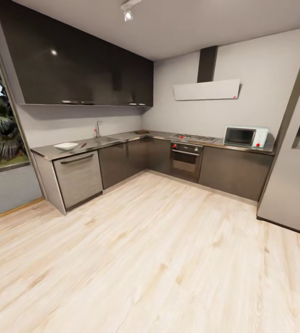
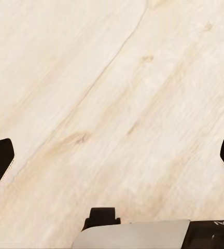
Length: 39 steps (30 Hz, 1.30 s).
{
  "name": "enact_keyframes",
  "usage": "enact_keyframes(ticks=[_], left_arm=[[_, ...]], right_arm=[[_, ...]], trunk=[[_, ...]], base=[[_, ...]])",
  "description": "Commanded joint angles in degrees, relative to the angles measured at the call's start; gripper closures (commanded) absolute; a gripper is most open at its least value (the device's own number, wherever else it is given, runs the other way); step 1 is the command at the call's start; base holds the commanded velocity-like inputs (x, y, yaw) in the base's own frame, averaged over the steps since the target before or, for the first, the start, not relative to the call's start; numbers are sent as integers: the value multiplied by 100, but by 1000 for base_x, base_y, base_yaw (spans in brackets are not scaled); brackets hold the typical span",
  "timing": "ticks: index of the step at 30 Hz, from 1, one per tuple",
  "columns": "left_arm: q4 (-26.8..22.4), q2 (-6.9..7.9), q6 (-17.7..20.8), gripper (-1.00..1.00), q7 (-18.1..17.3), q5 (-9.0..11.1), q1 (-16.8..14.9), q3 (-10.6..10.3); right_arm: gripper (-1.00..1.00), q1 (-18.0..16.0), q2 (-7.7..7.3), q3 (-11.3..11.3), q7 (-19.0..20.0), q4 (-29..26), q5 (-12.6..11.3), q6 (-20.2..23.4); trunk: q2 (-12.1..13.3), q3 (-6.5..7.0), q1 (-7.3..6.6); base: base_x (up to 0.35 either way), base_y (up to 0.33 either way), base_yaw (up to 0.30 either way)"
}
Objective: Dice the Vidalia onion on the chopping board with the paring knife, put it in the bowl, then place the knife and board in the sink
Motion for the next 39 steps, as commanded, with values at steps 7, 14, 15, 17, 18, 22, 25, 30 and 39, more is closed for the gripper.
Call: enact_keyframes(ticks=[7,14,15,17,18,22,25,30,39], left_arm=[[-6,1,-9,-100,0,-1,1,-5],[-6,1,-9,-100,0,-3,1,-5],[-6,1,-9,-100,0,-2,1,-5],[-6,1,-9,-100,1,-2,1,-5],[-6,1,-9,-100,1,-2,1,-5],[-6,1,-9,-100,2,-3,1,-5],[-6,1,-9,-100,4,-3,1,-5],[-6,1,-9,-100,3,-4,1,-5],[-6,1,-9,-100,1,-4,1,-5]], right_arm=[[-100,-3,2,0,-13,3,2,-17],[-100,-3,2,0,-13,3,2,-17],[-100,-3,2,0,-13,2,2,-17],[-100,-3,2,0,-13,1,2,-17],[-100,-3,2,0,-13,2,2,-17],[-100,-3,2,0,-13,0,2,-17],[-100,-3,2,0,-13,1,2,-17],[-100,-3,2,0,-13,3,2,-17],[-100,-3,2,0,-13,-3,2,-17]], trunk=[[-2,-5,4],[-2,-5,4],[-2,-5,4],[-2,-5,4],[-2,-5,4],[-2,-5,4],[-2,-5,4],[-2,-5,4],[-2,-5,4]], base=[[344,0,0],[344,0,0],[344,0,0],[344,0,0],[344,0,0],[344,0,0],[344,0,0],[344,0,0],[344,0,0]])
